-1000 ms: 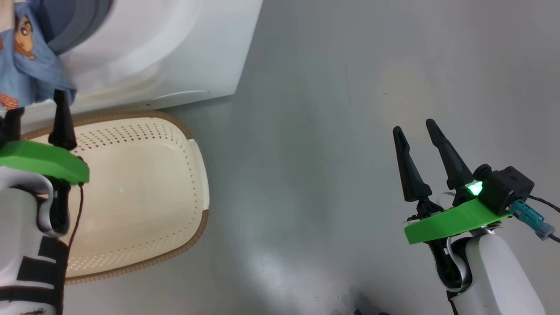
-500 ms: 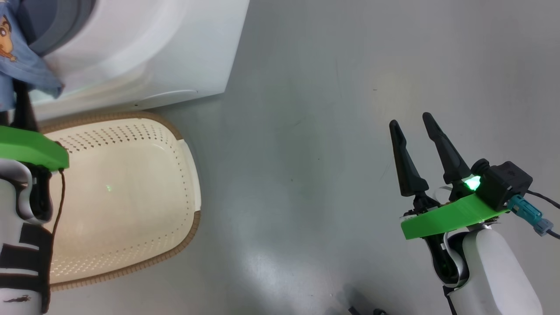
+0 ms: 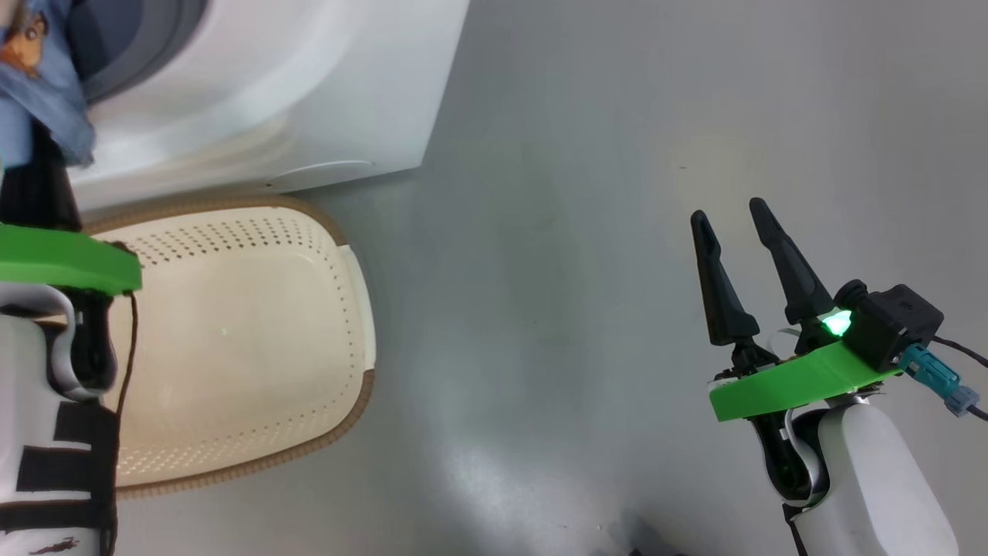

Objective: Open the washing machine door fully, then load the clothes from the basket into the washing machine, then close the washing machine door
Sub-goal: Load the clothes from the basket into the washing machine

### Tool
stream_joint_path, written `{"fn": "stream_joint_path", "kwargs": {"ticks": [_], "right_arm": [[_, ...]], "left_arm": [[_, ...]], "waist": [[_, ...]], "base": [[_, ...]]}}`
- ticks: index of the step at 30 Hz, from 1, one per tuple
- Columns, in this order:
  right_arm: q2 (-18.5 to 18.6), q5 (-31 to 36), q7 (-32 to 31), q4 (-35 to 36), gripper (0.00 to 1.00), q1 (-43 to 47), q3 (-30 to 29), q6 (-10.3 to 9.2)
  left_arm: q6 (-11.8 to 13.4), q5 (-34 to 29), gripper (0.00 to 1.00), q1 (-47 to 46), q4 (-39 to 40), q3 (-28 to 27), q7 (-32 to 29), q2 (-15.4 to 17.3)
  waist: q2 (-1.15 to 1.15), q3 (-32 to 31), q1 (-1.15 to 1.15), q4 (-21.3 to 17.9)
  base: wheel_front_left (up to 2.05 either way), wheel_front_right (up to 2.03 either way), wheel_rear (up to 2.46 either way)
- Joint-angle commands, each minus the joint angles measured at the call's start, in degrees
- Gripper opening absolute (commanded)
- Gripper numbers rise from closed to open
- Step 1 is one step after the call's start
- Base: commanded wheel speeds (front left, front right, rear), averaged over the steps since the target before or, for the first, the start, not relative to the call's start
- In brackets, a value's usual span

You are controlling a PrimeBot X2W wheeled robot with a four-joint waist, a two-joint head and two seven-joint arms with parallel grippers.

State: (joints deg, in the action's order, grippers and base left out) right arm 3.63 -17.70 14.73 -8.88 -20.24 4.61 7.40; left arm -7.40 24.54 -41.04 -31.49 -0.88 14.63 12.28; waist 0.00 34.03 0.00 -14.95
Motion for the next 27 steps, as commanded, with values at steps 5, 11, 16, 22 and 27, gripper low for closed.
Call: {"fn": "stream_joint_path", "kwargs": {"ticks": [5,11,16,22,27], "right_arm": [[-0.1,0.3,0.3,1.4,1.0,0.9,0.6,0.09],[0.1,0.3,0.3,1.2,1.0,1.0,0.7,0.09],[0.0,0.1,0.3,1.0,1.0,1.0,1.3,0.09],[-0.1,-0.3,0.3,0.8,1.0,1.8,1.6,0.09],[-0.2,-0.6,0.3,0.6,1.0,1.7,2.3,0.09]], "left_arm": [[-0.1,-1.6,0.0,2.2,7.5,-4.2,0.4,0.8],[-0.1,-4.0,0.0,0.2,9.4,-4.1,0.4,1.8],[-0.1,-4.9,0.0,-5.2,5.3,-2.8,0.4,4.2],[-0.1,-4.1,0.0,-13.6,-3.3,-0.5,0.4,7.2],[-0.1,-4.8,0.0,-20.5,-10.6,1.6,0.4,9.6]], "waist": [[0.0,-0.4,0.0,1.4],[0.0,-0.7,0.0,1.9],[0.0,-1.2,0.0,1.4],[0.0,-1.6,0.0,0.4],[0.0,-1.6,0.0,-1.1]], "base": [[0.0,0.0,0.0],[0.0,0.0,0.0],[0.0,0.0,0.0],[0.0,0.0,0.0],[0.0,0.0,0.0]]}}
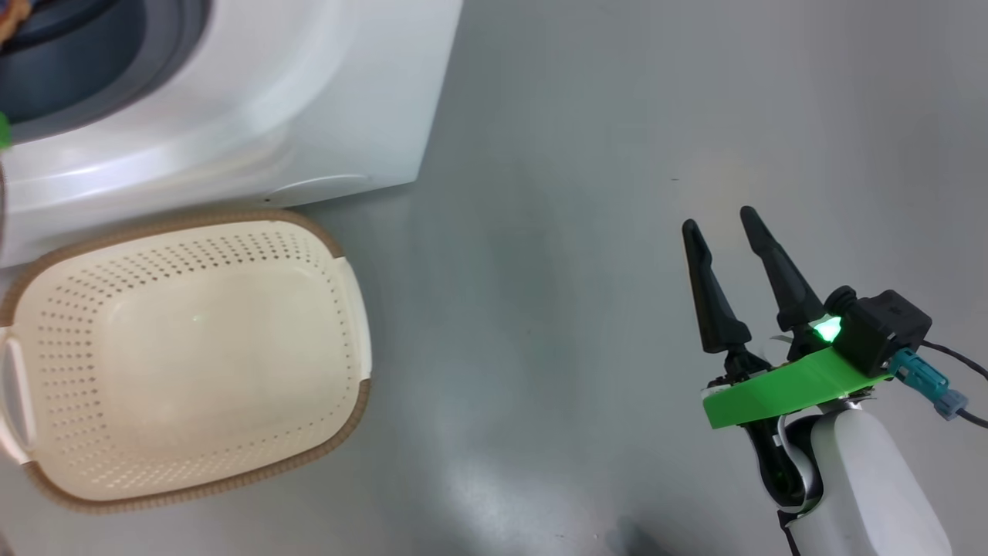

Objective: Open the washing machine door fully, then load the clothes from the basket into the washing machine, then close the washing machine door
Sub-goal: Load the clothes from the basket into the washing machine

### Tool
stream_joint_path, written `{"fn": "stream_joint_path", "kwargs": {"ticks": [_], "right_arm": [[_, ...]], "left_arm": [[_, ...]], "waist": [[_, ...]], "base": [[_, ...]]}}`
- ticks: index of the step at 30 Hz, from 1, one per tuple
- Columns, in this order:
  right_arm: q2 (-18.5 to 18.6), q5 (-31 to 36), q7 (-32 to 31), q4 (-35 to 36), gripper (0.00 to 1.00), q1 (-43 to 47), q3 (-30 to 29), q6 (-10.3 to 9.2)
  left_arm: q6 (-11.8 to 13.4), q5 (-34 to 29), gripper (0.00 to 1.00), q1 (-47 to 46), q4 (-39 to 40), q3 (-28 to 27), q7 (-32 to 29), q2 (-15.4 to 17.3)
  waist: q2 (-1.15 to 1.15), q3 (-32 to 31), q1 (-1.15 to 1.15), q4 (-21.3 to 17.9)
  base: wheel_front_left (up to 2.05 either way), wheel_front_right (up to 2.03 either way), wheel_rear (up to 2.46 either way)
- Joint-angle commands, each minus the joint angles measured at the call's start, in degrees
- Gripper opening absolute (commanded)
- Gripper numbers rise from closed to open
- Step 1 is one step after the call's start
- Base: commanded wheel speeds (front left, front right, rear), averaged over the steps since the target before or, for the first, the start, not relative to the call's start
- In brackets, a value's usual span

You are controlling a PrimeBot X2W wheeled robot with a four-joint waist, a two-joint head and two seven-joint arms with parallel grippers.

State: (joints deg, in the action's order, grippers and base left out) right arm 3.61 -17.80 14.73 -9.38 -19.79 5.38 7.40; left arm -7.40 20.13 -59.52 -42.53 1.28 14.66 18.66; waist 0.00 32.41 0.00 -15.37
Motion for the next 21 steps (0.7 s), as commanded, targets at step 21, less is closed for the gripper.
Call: {"fn": "stream_joint_path", "kwargs": {"ticks": [21], "right_arm": [[-0.7,-1.6,0.3,0.3,1.0,2.3,5.8,0.09]], "left_arm": [[-0.1,-6.6,0.0,-13.2,-21.5,5.5,0.0,10.6]], "waist": [[0.0,0.0,0.0,-7.5]], "base": [[0.0,0.0,0.0]]}}
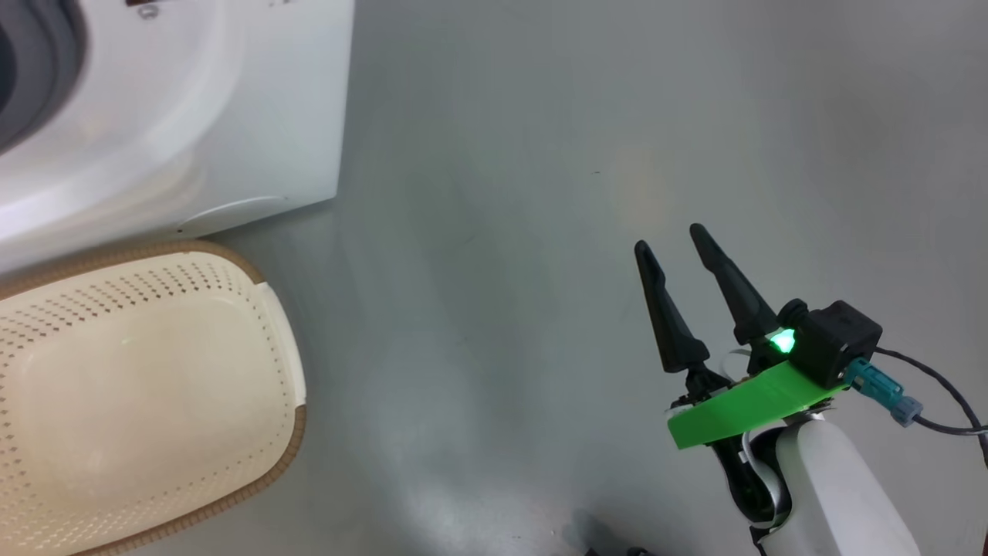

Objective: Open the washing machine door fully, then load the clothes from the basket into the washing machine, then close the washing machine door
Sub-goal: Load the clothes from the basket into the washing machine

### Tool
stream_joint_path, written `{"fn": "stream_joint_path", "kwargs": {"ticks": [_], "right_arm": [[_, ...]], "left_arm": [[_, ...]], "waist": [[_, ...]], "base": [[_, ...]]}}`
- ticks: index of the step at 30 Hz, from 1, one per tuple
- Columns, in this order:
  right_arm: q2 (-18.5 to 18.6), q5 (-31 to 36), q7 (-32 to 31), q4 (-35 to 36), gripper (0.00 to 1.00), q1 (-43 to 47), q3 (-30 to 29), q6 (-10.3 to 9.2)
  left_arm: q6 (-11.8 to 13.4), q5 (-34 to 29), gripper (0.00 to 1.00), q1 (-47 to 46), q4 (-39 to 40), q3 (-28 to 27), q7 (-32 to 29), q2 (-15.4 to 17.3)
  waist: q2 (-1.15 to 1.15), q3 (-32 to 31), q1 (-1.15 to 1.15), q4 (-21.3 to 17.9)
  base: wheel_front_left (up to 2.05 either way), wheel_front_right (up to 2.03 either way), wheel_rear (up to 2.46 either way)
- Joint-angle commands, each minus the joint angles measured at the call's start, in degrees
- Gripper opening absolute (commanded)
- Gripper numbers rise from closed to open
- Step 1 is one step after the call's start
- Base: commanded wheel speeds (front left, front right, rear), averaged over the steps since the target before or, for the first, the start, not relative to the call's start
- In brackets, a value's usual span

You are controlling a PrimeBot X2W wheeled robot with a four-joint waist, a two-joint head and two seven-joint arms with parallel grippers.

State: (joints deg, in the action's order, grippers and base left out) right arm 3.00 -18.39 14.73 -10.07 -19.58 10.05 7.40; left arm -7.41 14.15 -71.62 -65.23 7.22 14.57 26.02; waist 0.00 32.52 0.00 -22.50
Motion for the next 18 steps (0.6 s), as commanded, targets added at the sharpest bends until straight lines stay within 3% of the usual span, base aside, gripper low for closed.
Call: {"fn": "stream_joint_path", "kwargs": {"ticks": [1,10,11,14,15,18], "right_arm": [[-0.1,-1.1,0.3,1.0,1.0,2.2,1.3,0.09],[-0.1,-1.7,0.3,1.1,1.0,2.2,1.8,0.09],[-0.1,-1.7,0.3,1.1,1.0,2.1,1.8,0.09],[-0.1,-1.8,0.3,1.2,1.0,1.8,1.8,0.09],[-0.1,-1.8,0.3,1.2,1.0,1.7,1.7,0.09],[-0.1,-1.6,0.3,1.2,1.0,1.6,1.5,0.09]], "left_arm": [[0.0,-0.6,0.0,-1.6,-0.5,-0.4,-0.5,3.5],[0.0,-0.6,0.0,-4.6,-7.3,1.4,-9.1,3.6],[0.0,-0.4,0.09,-4.7,-7.5,1.4,-9.6,3.6],[0.0,0.3,0.56,-4.5,-7.9,1.4,-10.9,3.5],[0.0,0.5,0.96,-4.5,-8.0,1.4,-10.5,3.4],[-0.1,1.2,1.0,-4.5,-8.1,1.5,-9.4,3.0]], "waist": [[0.0,-0.1,0.0,-0.5],[0.0,0.2,0.0,-0.7],[0.0,0.1,0.0,-0.7],[0.0,0.0,0.0,-0.5],[0.0,-0.1,0.0,-0.4],[0.0,-0.3,0.0,0.0]], "base": [[0.0,0.0,0.0],[0.0,0.0,0.0],[0.0,0.0,0.0],[0.0,0.0,0.0],[0.0,0.0,0.0],[0.0,0.0,0.0]]}}
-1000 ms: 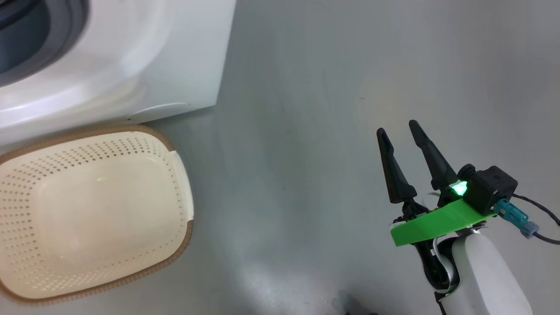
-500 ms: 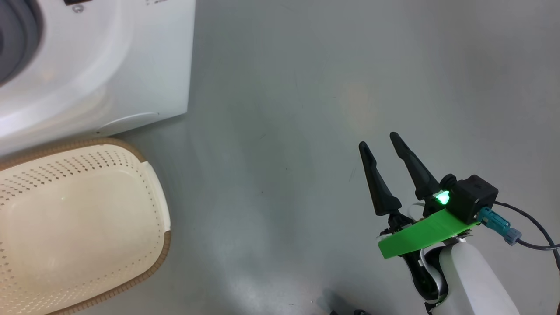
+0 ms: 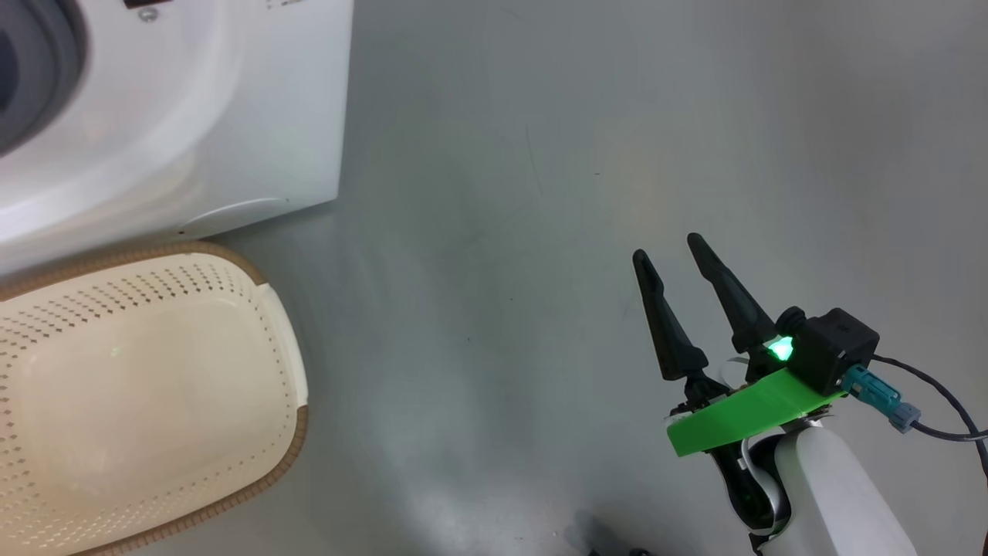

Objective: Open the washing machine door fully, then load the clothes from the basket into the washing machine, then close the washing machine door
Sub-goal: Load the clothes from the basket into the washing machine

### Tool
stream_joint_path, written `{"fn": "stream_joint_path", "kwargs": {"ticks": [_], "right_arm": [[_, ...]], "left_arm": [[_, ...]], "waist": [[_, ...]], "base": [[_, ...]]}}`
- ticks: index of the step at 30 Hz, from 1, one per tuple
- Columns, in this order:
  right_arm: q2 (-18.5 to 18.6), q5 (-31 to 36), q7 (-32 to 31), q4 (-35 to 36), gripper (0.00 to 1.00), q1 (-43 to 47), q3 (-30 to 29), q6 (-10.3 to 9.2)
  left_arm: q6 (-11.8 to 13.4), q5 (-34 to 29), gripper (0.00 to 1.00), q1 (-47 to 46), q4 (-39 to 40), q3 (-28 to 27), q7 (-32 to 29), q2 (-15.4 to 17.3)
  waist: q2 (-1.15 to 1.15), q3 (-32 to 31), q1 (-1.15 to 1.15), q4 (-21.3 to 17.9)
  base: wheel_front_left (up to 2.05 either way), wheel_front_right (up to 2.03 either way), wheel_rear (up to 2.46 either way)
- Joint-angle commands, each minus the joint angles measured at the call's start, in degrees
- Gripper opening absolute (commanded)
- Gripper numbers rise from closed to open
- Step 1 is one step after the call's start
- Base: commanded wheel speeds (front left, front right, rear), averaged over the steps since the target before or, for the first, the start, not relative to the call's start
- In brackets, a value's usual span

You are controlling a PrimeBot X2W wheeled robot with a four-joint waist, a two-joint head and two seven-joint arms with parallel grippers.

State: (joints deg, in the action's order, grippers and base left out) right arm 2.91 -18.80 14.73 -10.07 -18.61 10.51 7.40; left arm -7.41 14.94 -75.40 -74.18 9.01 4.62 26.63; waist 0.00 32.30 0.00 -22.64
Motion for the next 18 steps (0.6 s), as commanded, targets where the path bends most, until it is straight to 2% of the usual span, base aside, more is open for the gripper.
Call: {"fn": "stream_joint_path", "kwargs": {"ticks": [1,8,18], "right_arm": [[0.0,-1.2,0.3,1.1,1.0,0.6,0.9,0.09],[0.0,-0.6,0.3,1.1,1.0,0.7,0.0,0.09],[0.4,0.3,0.3,1.0,1.0,1.0,-1.3,0.09]], "left_arm": [[-0.1,0.6,1.0,-0.7,0.9,-0.1,0.8,2.2],[-0.1,3.8,1.0,0.9,1.3,0.4,3.8,0.4],[-0.1,12.5,1.0,8.2,6.1,2.8,9.3,-3.0]], "waist": [[0.0,-0.2,0.0,0.3],[0.0,-1.1,0.0,1.5],[0.0,-3.7,0.0,4.3]], "base": [[0.0,0.0,0.0],[0.0,0.0,0.0],[0.0,0.0,0.0]]}}
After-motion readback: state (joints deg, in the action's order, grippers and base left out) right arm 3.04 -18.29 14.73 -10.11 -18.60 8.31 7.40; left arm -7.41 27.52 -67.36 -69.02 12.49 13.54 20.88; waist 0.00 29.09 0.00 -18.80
